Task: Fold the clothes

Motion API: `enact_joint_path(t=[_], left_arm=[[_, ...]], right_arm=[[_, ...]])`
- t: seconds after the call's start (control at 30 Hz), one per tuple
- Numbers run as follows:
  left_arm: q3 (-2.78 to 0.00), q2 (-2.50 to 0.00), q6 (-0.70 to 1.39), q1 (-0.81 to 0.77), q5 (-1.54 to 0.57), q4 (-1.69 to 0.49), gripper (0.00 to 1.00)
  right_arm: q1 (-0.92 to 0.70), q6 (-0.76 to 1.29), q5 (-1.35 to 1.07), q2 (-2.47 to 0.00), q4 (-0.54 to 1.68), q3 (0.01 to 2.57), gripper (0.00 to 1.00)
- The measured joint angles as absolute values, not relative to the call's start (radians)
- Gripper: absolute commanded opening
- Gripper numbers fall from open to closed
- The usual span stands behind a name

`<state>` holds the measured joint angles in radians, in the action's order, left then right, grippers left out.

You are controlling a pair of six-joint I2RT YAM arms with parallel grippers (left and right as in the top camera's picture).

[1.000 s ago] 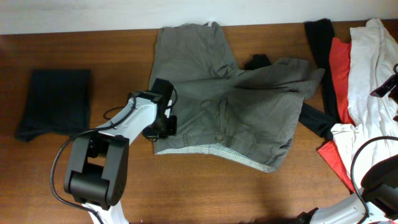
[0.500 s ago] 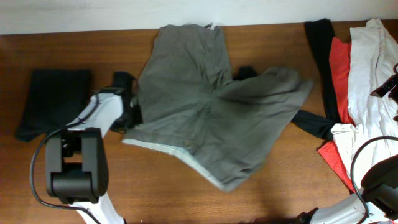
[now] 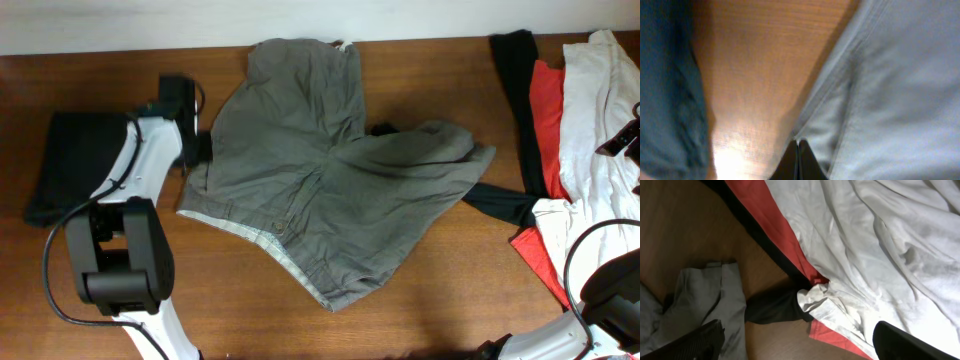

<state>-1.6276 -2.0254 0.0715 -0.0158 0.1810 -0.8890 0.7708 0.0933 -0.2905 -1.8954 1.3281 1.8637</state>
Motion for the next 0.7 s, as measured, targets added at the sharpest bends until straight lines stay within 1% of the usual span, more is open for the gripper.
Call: enact_joint_path(t=[0.13,0.23,0.33,0.57,0.7], left_arm=[[-1.761,-2.013,0.072,-0.062,0.042,-0.935,0.00],[-1.771,-2.008,0.076,-0.109,-0.081,-0.941,0.00],[-1.768,-2.009,0.092,-0.166,-0.159,-0.963,0.01],[-1.768,-2.032,0.106,-0.311,-0.219,-0.955,0.02],[-1.766,-2.059,0.131,-0.358,-0.217,-0.908,0.02]], right_arm=[[0.771,0.093,-0.290,-1.895,1.328,1.864,0.99],[0.771,0.093,-0.290,-1.895,1.328,1.864,0.98],[0.771,0.093,-0.290,-1.895,1.328,1.864,0.99],[0.771,0.093,-0.290,-1.895,1.328,1.864,0.99],[0.771,0.093,-0.291,-1.895,1.328,1.864,0.99]])
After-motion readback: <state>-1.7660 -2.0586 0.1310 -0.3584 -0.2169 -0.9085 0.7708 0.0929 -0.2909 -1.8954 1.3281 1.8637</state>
